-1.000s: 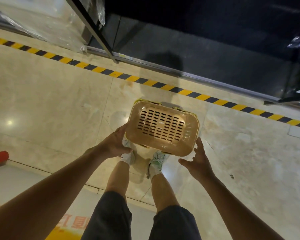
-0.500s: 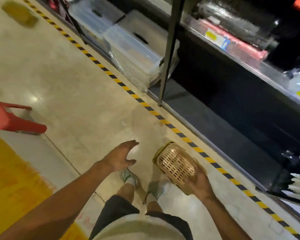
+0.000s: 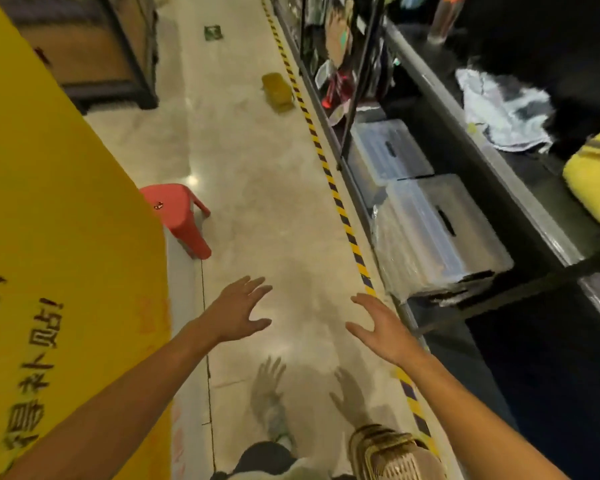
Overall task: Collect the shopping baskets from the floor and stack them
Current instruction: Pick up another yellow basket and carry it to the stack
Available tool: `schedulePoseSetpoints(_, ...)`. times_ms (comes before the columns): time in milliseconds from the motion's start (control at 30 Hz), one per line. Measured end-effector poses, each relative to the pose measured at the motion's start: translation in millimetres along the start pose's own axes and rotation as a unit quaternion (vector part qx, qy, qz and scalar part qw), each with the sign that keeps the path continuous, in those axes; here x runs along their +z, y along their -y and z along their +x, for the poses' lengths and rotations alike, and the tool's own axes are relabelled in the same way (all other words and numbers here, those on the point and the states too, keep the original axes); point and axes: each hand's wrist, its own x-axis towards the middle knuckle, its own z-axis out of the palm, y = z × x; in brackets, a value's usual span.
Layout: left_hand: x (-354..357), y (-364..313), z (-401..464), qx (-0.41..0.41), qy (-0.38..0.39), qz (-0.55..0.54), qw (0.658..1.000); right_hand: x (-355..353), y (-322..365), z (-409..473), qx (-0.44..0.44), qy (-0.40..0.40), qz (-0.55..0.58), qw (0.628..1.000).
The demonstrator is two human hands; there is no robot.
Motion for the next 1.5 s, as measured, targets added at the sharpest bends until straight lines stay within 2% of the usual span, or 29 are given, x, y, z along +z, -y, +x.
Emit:
schedulePoseSetpoints(233,-45,76,12,-0.088,-0.024,-0.035,0.995,-21,88,106,-0.062,0.058,-0.051,0.995)
schedulePoseSetpoints(467,-81,132,68,-0.126,-0.026,-0.060,0.990,-42,120,211,-0.072,0.090,-0.089,0.989)
schedulePoseSetpoints(667,-130,184,180,-0.125,-0.017,-0.045,0.991,-75,127,346,-0.068,0.096,-0.088,0.989)
schedulePoseSetpoints(900,-232,253,328,-0.159,0.008,-0.041,0.986,-150,155,532,-0.057,0.126,-0.081,0.987)
schedulePoseSetpoints(1067,-295,306,400,-0.181,-0.023,-0.071,0.981,-195,199,658,-0.079,0.143,-0.116,0.980)
schedulePoseSetpoints(1233,-327,392,469,-0.210,-0.022,-0.084,0.974,-202,249,781,-0.099,0.168,-0.112,0.974)
schedulePoseSetpoints(1500,-375,557,591,-0.195,-0.026,-0.080,0.977,-200,334,974,-0.062,0.171,-0.119,0.976)
